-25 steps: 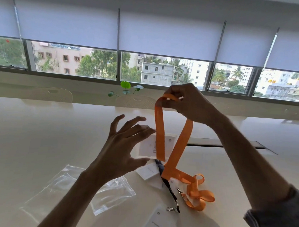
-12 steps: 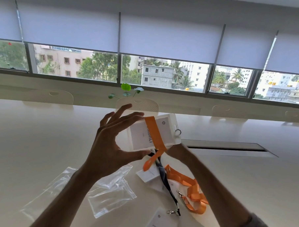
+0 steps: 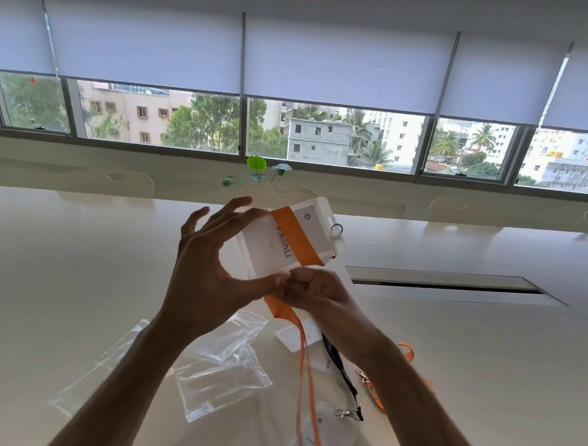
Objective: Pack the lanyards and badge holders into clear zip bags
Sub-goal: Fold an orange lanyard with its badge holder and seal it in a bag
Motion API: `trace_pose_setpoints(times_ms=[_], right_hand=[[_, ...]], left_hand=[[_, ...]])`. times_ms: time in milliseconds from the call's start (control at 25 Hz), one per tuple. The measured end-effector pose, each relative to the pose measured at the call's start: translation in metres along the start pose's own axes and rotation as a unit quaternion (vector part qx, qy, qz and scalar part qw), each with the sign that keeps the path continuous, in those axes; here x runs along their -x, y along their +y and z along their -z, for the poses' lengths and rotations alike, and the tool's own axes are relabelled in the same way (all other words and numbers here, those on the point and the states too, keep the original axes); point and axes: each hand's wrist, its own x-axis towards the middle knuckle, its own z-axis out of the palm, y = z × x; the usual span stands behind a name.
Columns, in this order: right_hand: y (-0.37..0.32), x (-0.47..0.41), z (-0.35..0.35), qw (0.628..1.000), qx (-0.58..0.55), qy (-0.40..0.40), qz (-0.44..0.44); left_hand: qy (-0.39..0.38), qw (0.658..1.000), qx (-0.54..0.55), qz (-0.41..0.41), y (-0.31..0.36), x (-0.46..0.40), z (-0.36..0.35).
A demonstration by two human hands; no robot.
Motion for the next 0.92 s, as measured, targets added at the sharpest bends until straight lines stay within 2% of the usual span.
trace_pose_setpoints(times_ms=[80,200,360,520,720,920], right_hand=[[0.007,0.002,0.002,1.0,0.001,-0.005,-0.008],[0.012,0.004,0.012,0.998,0.03,0.029,-0.048],[0.006,0.015,0.018,0.989,0.104,0.029,-0.101],[-0.028,0.013,0.017,0.992,0.067,0.027,-0.101],[-0.07,-0.007,0.043,0.993,0.056,0.102,-0.005],[-0.057,-0.036,0.067,0.988,0.056,0.133,-0.057]], left_hand=[[0.002,1.0,-0.029,-0.007,-0.003,-0.001,0.001],[-0.009,0.996,-0.082,-0.014,-0.012,-0.001,0.0],[-0.055,0.982,-0.182,-0.02,-0.024,0.002,-0.008],[-0.092,0.967,-0.23,-0.049,-0.027,0.004,-0.015],[-0.145,0.967,-0.18,-0.11,-0.021,0.006,-0.021],[-0.157,0.982,-0.031,-0.1,-0.008,0.01,-0.026]])
